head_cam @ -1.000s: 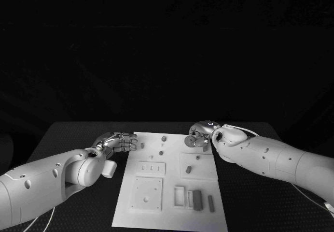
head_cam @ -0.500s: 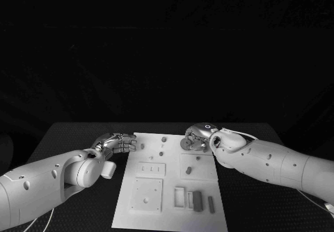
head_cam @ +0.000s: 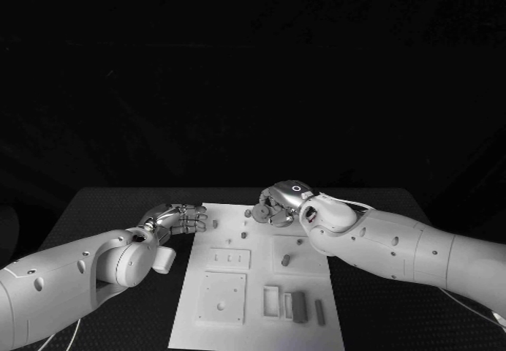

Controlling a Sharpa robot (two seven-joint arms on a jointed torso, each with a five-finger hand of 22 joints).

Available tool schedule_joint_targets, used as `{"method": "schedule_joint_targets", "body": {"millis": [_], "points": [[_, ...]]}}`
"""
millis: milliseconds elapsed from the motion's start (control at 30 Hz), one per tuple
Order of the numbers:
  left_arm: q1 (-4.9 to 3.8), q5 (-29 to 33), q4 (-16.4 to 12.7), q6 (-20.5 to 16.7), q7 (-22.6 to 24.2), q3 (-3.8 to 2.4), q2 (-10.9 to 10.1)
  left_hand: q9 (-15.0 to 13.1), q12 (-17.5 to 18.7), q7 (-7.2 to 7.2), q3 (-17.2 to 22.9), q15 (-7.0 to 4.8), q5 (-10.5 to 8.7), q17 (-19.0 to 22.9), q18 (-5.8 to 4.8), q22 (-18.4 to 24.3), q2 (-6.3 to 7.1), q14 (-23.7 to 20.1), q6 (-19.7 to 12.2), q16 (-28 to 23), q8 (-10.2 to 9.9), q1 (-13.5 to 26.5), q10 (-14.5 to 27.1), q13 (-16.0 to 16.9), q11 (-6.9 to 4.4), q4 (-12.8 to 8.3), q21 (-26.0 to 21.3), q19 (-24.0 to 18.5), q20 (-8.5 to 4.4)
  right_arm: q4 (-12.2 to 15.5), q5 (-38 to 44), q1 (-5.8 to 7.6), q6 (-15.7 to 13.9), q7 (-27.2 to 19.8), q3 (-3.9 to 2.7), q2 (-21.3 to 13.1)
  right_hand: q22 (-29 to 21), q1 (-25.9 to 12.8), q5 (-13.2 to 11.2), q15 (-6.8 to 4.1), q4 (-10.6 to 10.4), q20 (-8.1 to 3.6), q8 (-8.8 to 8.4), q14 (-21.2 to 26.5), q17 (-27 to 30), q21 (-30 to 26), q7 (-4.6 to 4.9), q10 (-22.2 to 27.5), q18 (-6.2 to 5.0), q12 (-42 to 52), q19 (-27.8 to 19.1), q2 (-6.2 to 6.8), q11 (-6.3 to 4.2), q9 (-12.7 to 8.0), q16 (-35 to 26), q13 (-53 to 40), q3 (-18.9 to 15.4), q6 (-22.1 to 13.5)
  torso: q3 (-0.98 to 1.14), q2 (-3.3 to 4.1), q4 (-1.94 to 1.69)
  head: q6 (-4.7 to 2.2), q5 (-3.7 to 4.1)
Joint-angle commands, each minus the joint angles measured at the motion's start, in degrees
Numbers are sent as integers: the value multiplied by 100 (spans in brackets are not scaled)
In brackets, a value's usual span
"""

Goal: Assemble the parts on the task board

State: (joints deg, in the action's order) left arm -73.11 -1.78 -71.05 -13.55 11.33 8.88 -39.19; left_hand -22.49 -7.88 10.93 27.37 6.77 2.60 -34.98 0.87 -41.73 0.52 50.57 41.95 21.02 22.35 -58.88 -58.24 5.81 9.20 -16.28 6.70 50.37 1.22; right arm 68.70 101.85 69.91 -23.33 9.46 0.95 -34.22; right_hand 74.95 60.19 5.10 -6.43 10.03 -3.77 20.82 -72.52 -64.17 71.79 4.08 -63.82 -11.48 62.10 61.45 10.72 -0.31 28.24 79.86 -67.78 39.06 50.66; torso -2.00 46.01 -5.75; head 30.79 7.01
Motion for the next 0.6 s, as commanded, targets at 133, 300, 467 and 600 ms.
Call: {"method": "schedule_joint_targets", "body": {"millis": [133, 300, 467, 600], "points": [[-6, -26, -7, 53, 54, -6, 24, 5, 41, 10, 4, 12, 23, -8, 13, 9, -17, 39, 26, -37, -38, -42, -16, -6, 9, -4, -40, 42, -4, -155, 527, -2, -207, 182, 70, 280, 61, 1, 28, 13, -57, -23, -32, -30, 0, 22, 182, -32, -352, 11, 39, 99, -11, -6, 7, 10, -2, 615, 6, 3, -4, 0, -10], [-5, -26, 6, 55, 52, -6, 32, 5, 42, 9, 4, 11, 23, -9, 14, 9, -18, 40, 27, -39, -39, -44, -17, -6, 9, -4, -41, 43, -5, -281, 623, -11, -233, 238, 144, 469, 59, -11, 27, 16, -127, -30, -47, -30, 20, 16, 186, -41, -352, 9, 49, 180, -7, -2, -3, 23, -3, 609, 12, 3, -11, 13, -40], [-5, -26, 17, 59, 52, -6, 38, 6, 45, 10, 5, 12, 23, -12, 13, 8, -19, 41, 27, -43, -41, -45, -18, -7, 9, -4, -44, 45, -5, -388, 733, -37, -266, 308, 212, 626, 59, -11, 27, 16, -128, -30, -47, -29, 22, 16, 186, -41, -352, 9, 50, 180, -7, -2, -4, 23, -2, 608, 9, 2, -5, 13, -70], [-5, -26, 18, 65, 53, -6, 42, 6, 47, 10, 4, 12, 23, -14, 13, 8, -19, 41, 26, -46, -42, -45, -18, -8, 9, -3, -46, 45, -4, -466, 825, -67, -274, 352, 237, 717, 58, -10, 28, 17, -145, -33, -57, -28, 32, 15, 188, -46, -352, 8, 54, 213, -5, -3, -9, 28, -2, 597, 10, 4, -3, 8, -86]]}}
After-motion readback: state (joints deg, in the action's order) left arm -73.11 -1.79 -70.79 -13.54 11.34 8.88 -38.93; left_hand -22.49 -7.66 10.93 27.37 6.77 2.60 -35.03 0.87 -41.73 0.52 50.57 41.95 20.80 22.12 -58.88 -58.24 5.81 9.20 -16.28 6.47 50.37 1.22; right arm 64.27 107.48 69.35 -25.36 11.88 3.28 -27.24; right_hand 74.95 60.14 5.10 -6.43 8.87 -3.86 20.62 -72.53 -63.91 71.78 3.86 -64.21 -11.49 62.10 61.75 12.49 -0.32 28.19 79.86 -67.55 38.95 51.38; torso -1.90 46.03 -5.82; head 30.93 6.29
